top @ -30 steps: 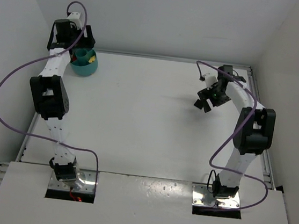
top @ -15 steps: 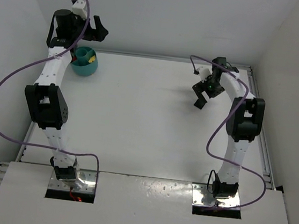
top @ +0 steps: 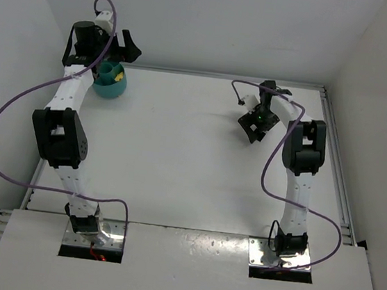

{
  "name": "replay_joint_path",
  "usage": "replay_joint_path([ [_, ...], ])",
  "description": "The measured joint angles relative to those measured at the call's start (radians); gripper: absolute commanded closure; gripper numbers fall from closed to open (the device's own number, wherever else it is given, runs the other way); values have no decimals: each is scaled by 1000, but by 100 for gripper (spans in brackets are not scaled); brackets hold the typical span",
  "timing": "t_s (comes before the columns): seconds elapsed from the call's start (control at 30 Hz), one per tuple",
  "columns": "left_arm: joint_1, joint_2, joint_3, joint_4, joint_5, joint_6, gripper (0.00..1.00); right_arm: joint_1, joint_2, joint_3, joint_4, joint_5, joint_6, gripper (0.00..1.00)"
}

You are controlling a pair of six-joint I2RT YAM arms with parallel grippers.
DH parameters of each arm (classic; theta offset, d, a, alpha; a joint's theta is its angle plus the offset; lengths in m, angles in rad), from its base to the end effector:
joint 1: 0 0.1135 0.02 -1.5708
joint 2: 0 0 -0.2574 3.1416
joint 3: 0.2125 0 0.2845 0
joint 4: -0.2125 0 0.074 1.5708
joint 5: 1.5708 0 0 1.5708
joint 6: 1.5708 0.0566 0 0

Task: Sort the legos into containers by color

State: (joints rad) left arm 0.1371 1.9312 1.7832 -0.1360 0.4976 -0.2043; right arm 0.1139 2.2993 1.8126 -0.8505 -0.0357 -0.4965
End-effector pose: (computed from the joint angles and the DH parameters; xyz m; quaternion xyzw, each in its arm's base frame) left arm 0.5123 0.0434 0.3380 0.0139 0.7892 -0.2164 0.5745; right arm 0.4920 0.0583 0.1015 -0.3004 0.9465 -0.0048 0.1178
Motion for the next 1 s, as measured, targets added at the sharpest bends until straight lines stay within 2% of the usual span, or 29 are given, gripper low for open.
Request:
replay_joint_path([
  [0.17,2,-14,-5,3,1,-16,1,3,15,2,0,10,-1,1],
  [0.23,2,-16,-11,4,5,-19,1,3,19,8,-3,11,-2,4],
  [0.27,3,-16,-14,5,8,-23,1,3,20,10,-6,10,-2,7],
  [0.3,4,-16,-16,5,10,-26,1,3,21,13,-9,10,-3,14],
  [0.5,12,-17,-27,18,26,-54,1,8,26,15,-26,-8,-17,29],
  [0.93,20,-17,-47,45,48,-97,1,13,34,18,-35,-17,-38,29],
  [1.0,21,-17,-47,48,49,-97,1,13,34,17,-35,-19,-38,32],
])
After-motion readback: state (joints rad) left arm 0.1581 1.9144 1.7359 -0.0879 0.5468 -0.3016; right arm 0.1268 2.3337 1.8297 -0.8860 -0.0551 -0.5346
